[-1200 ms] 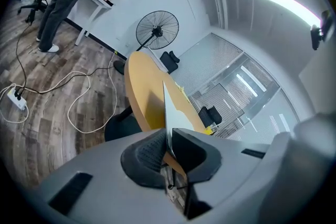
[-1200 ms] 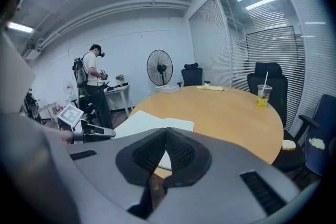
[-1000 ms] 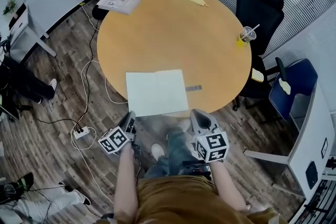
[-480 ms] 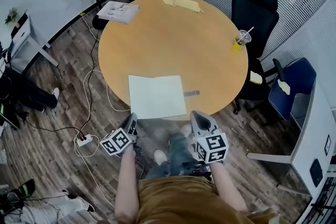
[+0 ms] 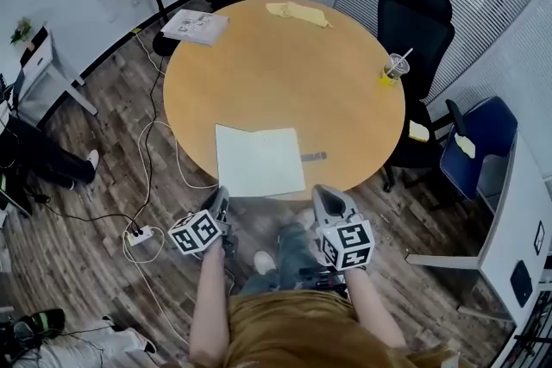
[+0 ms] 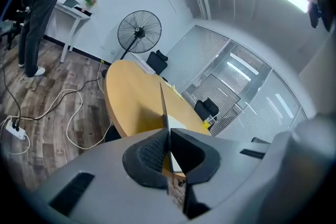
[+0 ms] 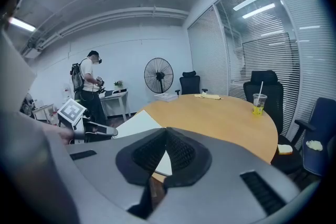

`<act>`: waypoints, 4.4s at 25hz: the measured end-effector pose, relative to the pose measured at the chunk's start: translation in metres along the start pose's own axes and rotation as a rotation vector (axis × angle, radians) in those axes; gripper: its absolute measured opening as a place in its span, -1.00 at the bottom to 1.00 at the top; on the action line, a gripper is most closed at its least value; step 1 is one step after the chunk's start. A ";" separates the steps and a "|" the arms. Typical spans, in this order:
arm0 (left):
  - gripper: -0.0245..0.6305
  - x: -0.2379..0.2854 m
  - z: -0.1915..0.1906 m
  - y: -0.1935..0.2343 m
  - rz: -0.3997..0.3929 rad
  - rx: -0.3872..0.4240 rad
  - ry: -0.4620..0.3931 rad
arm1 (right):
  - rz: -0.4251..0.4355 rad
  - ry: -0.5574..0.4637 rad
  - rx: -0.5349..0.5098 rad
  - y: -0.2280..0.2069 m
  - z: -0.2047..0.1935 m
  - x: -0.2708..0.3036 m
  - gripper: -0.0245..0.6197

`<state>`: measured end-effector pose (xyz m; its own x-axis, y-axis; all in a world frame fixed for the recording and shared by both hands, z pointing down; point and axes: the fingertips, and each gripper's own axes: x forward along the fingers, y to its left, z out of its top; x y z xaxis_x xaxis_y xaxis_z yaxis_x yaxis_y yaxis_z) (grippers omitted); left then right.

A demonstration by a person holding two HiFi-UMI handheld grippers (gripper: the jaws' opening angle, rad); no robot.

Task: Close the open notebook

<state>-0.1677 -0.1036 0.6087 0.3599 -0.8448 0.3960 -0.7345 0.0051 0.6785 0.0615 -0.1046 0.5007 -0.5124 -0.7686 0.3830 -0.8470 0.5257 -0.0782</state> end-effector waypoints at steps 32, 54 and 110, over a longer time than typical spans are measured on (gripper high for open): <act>-0.80 0.006 0.009 -0.038 0.031 0.255 0.007 | -0.035 -0.004 -0.010 -0.016 0.001 -0.016 -0.89; -0.73 0.021 -0.005 -0.082 -0.072 0.407 0.055 | -0.048 -0.005 0.001 -0.016 -0.004 -0.019 -0.89; -0.52 0.092 -0.089 -0.148 -0.271 0.621 0.349 | -0.121 0.050 0.098 -0.080 -0.029 -0.008 -0.89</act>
<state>0.0255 -0.1346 0.5997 0.6592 -0.5548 0.5076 -0.7460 -0.5676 0.3483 0.1374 -0.1296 0.5301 -0.3998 -0.8041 0.4399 -0.9133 0.3899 -0.1173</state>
